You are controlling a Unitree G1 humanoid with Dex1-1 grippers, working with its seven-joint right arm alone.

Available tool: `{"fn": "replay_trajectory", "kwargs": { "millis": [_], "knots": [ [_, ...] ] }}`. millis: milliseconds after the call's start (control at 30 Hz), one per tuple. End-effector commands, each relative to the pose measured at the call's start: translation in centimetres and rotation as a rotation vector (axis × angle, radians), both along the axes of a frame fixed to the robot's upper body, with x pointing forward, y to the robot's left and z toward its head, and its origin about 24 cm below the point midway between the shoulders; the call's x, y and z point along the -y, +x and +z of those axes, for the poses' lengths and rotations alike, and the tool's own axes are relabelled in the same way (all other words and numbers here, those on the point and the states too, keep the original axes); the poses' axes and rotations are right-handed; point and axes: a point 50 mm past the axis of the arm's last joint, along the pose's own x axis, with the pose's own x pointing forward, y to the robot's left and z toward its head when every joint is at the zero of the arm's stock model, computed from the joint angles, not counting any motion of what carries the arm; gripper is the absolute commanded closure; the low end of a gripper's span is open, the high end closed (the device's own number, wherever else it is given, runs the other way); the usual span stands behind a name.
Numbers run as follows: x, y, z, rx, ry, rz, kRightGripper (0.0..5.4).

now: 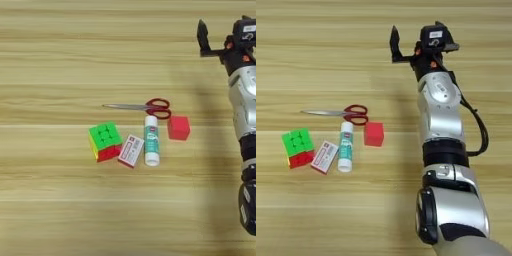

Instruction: Move the objects on the table

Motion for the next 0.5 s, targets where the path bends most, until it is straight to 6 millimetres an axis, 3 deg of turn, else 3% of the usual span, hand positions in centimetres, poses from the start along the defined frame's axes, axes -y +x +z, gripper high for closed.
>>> {"fn": "replay_trajectory", "kwargs": {
  "millis": [33, 267, 400, 500],
  "knots": [
    [-0.3, 0.4, 4.8, 0.169, -0.041, 0.004, 0.04],
    [-0.6, 0.4, 4.8, 0.174, -0.053, 0.013, 0.04],
    [-2.1, -0.2, 5.2, 0.168, -0.101, 0.322, 0.04],
    [-1.6, -0.6, 5.4, 0.175, -0.147, 0.443, 0.04]
  ]
}}
